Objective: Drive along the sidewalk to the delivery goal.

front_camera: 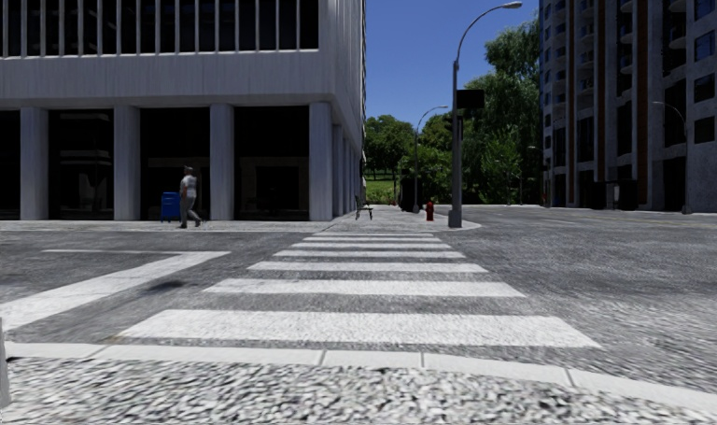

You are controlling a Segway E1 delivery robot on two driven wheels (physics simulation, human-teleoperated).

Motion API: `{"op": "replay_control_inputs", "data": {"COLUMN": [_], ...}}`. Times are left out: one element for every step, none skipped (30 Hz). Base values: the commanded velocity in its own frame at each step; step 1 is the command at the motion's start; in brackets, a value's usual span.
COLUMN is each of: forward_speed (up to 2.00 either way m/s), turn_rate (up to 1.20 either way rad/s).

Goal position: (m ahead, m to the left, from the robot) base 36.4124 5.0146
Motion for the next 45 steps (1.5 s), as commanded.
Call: {"op": "replay_control_inputs", "data": {"forward_speed": [2.0, 2.0, 2.0, 2.0, 2.0, 2.0, 2.0, 2.0, 2.0, 2.0, 2.0, 2.0, 1.98, 1.98, 1.98, 1.98, 1.98, 1.98, 2.0, 2.0, 2.0, 2.0, 2.0, 2.0, 2.0, 2.0, 2.0, 2.0, 2.0, 2.0, 2.0, 2.0, 2.0, 2.0, 2.0, 2.0, 2.0, 2.0, 2.0, 2.0, 2.0, 2.0, 2.0, 2.0, 2.0], "turn_rate": [0.0, 0.0, 0.0, 0.0, 0.0, 0.0, 0.0, 0.0, 0.0, 0.0, 0.0, 0.0, 0.0, 0.0, 0.0, 0.0, 0.0, 0.0, 0.0, 0.0, 0.0, 0.0, 0.0, 0.0, 0.0, 0.0, 0.0, 0.0, 0.0, 0.0, 0.0, 0.0, 0.0, 0.0, -0.01, -0.03, -0.04, -0.04, -0.04, -0.06, -0.11, -0.17, -0.19, -0.13, -0.13]}}
